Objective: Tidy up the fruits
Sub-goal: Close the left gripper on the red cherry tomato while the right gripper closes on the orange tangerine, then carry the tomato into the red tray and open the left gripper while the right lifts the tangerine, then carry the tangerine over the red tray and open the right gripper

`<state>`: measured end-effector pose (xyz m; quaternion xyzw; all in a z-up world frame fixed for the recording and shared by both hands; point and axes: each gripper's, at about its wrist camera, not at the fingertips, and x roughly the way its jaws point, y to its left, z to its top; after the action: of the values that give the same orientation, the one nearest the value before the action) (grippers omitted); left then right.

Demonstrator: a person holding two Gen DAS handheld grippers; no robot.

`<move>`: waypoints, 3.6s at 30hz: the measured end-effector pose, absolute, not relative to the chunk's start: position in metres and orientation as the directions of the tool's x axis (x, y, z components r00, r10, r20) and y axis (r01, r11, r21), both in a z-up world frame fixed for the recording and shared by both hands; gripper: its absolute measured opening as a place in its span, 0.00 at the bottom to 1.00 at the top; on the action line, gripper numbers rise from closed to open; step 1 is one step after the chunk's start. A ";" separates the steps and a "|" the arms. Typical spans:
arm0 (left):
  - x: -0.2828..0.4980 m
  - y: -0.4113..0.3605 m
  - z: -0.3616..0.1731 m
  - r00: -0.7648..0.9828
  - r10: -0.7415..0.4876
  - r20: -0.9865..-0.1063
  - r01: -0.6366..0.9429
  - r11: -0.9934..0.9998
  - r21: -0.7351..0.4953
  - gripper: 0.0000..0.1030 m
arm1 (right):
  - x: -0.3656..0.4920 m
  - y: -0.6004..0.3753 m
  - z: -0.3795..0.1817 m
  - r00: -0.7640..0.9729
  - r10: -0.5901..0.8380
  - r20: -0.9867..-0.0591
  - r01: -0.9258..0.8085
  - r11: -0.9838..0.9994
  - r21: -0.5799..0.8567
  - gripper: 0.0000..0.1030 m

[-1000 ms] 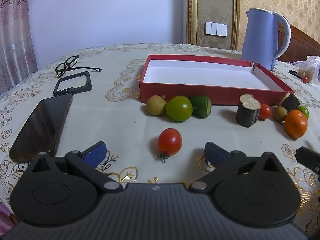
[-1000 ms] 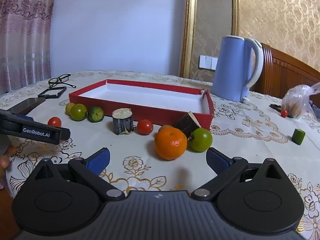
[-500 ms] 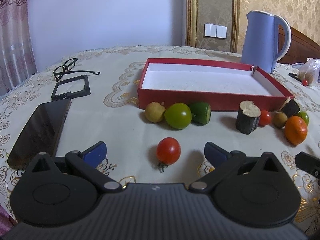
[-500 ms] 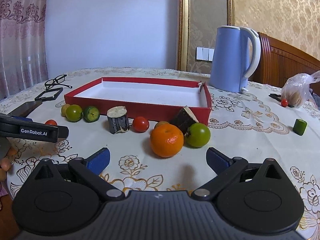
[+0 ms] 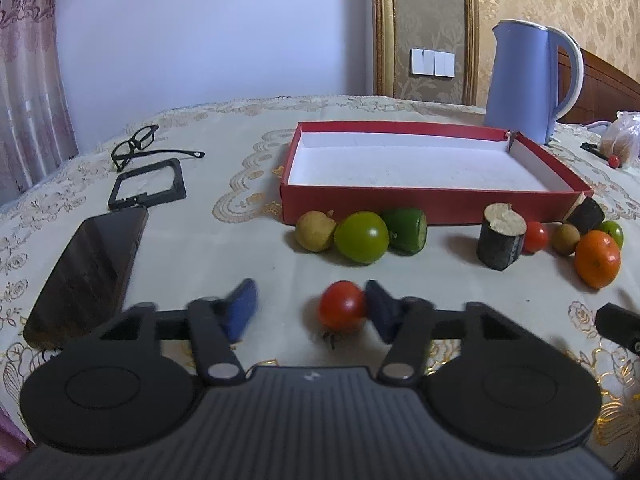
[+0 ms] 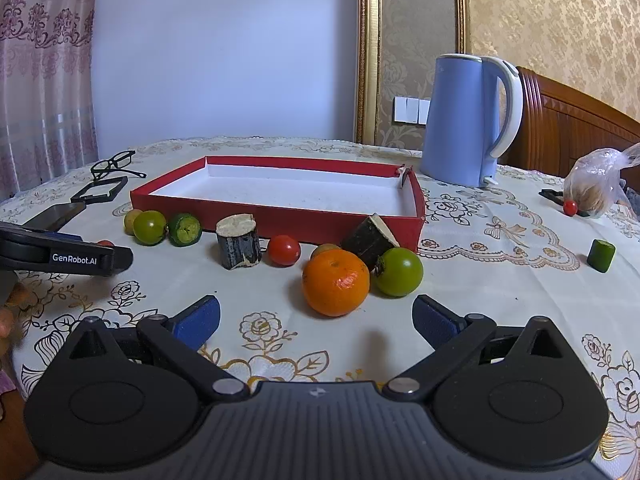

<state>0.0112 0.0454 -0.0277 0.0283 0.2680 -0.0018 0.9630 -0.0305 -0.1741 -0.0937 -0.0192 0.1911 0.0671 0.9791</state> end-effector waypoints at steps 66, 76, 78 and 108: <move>0.049 0.027 0.022 0.940 0.153 -0.305 -0.152 0.988 0.025 1.00 | -0.011 -0.193 -0.070 0.904 0.241 -0.353 -0.248 0.968 0.026 0.40; 0.042 0.045 0.002 0.932 0.086 -0.353 -0.121 0.989 -0.080 1.00 | 0.009 -0.185 -0.050 0.919 0.229 -0.321 -0.233 0.972 0.028 0.40; 0.041 0.046 0.000 0.932 0.083 -0.353 -0.120 0.989 -0.085 1.00 | 0.016 -0.184 -0.048 0.920 0.223 -0.322 -0.226 0.974 0.028 0.40; 0.040 0.060 -0.004 0.940 0.024 -0.339 -0.092 0.978 -0.185 1.00 | 0.111 -0.179 -0.034 0.910 0.119 -0.397 -0.140 0.990 -0.025 0.41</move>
<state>0.0400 0.0596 -0.0037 -0.0996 0.1701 0.0295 0.9799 0.1106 -0.1786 -0.0344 -0.0266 0.2013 0.0663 0.9769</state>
